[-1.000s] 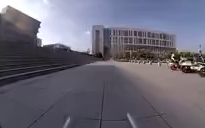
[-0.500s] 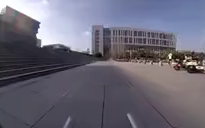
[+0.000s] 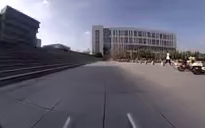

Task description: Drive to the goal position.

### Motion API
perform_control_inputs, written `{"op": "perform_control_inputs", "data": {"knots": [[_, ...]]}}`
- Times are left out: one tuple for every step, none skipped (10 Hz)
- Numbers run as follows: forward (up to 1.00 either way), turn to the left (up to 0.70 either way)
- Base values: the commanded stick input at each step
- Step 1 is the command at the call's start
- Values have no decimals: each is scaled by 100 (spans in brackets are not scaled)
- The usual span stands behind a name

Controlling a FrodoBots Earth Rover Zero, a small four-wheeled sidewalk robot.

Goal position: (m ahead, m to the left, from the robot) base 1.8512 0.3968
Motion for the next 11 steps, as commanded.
{"op": "perform_control_inputs", "data": {"knots": [[70,0],[70,0],[70,0],[70,0],[70,0],[70,0],[70,0],[70,0],[70,0],[70,0],[70,0]]}}
